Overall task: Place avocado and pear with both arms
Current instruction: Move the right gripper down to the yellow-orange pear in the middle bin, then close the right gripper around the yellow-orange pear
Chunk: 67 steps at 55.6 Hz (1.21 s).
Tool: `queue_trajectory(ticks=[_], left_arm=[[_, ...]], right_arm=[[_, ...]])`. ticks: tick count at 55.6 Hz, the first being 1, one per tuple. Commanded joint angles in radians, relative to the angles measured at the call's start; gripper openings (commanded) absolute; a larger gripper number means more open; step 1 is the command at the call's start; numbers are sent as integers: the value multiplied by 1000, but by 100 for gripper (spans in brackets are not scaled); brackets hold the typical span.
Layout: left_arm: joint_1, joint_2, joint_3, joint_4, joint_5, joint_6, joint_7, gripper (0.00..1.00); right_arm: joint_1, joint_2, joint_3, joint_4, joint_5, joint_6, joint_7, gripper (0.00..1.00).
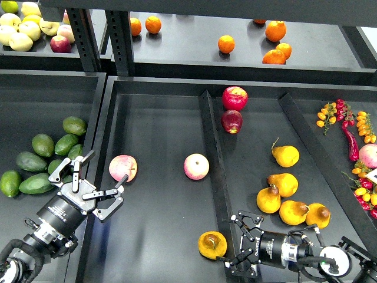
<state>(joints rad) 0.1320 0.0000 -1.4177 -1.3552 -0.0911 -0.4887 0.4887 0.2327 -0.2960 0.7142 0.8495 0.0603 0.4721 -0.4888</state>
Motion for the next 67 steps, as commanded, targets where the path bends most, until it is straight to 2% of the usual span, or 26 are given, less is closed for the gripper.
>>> queue_trajectory(ticks=[1,23,67], left_arm=[[3,0,0,1,1,0,0,99],[6,0,3,2,1,0,0,99],[6,0,10,7,1,0,0,99]], right_arm=[[0,29,1,-27,-19,-3,0,99],[-9,69,4,-73,-56,-4,0,92],[-27,95,34,-90,-56,-4,0,58]])
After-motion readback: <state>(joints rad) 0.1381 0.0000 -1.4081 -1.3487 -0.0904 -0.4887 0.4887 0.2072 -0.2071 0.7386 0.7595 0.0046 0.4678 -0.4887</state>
